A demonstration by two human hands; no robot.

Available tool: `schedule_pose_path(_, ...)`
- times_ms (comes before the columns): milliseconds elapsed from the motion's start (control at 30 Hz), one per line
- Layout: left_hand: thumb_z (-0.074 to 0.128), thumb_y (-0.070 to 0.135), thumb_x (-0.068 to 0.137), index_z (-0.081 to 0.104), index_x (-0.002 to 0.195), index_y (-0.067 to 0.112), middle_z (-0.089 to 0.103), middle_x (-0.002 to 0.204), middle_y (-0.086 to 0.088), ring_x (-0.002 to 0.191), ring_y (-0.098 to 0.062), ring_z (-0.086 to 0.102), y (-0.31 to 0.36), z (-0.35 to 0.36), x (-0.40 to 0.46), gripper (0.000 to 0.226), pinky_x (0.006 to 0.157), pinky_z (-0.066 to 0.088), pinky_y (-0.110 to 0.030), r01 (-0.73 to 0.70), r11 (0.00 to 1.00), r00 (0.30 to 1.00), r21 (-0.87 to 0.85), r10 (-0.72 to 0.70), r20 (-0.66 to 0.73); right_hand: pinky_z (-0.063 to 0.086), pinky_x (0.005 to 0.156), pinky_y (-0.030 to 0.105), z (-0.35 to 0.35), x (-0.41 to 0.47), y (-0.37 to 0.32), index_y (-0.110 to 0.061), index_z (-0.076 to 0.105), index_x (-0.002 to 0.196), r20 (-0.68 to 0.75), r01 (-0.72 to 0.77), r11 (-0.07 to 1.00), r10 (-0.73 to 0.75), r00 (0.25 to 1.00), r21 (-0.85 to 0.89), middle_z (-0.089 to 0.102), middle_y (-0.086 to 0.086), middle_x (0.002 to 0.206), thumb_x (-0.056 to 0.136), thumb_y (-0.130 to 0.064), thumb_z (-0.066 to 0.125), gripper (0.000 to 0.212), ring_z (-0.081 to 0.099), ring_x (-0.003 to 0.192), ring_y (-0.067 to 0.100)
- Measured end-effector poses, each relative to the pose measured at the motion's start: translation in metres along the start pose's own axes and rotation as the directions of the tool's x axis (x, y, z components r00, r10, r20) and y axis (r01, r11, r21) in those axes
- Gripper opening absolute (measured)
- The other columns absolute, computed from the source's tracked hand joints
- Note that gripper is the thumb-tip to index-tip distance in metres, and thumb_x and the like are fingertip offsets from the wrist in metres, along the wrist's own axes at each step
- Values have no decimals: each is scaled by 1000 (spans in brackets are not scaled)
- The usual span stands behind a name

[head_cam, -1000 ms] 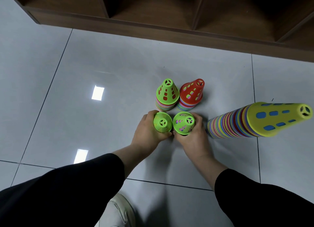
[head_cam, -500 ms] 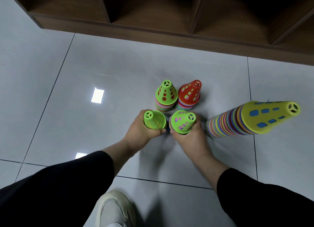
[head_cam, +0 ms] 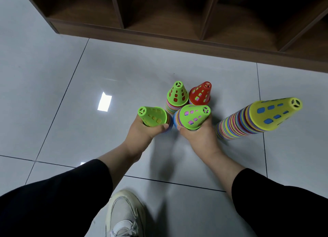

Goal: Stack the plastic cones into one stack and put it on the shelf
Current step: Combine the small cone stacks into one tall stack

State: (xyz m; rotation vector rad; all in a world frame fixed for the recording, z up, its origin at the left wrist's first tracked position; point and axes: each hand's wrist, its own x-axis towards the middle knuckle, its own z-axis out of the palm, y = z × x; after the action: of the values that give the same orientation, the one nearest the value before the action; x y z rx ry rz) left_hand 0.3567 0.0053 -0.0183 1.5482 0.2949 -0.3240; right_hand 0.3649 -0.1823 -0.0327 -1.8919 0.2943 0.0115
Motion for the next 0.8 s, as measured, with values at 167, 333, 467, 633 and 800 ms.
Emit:
schedule_pose_path(167, 79, 21, 73, 67, 114, 14, 74, 107, -4, 100, -16, 68, 23, -2, -8, 43, 83, 52, -26, -64, 996, 996, -65, 60, -64, 53, 92, 24, -7, -2, -36, -8, 47, 131, 11, 60, 992, -62, 998, 113, 69, -1, 120, 70, 5, 82, 72, 68, 103, 6)
schedule_pose_path(333, 78, 21, 74, 66, 116, 11, 73, 105, -3, 96, -14, 68, 60, 1, -21, 46, 85, 55, -28, -133, 985, 988, -110, 123, -96, 55, 89, 26, -34, -6, -78, -12, 48, 127, -4, 124, 989, -124, 992, 76, 69, -6, 112, 66, -14, 88, 73, 68, 99, 3)
schedule_pose_path(467, 82, 24, 71, 65, 120, 9, 73, 113, -9, 106, -25, 69, 108, 17, -31, 53, 94, 55, -39, -193, 975, 981, -114, 193, -14, 53, 76, 15, -82, -9, -124, -22, 52, 120, 28, 172, 984, -171, 985, -44, 69, -17, 98, 67, -23, 89, 65, 66, 88, -4)
schedule_pose_path(633, 82, 23, 71, 69, 112, 16, 74, 108, -8, 105, -30, 69, 174, 64, -39, 44, 95, 54, -52, -212, 974, 974, -76, 217, 68, 49, 77, 9, -173, -7, -184, -24, 55, 124, 119, 253, 944, -232, 965, -213, 69, -21, 99, 70, -23, 88, 63, 64, 90, -12)
schedule_pose_path(800, 87, 33, 64, 66, 118, 21, 75, 108, 2, 103, -16, 71, 218, 119, -45, 59, 98, 54, -45, -208, 978, 965, 13, 203, 165, 45, 69, 2, -249, -8, -198, -27, 49, 121, 105, 241, 933, -220, 970, -266, 67, -21, 101, 70, -19, 89, 65, 63, 86, -14)
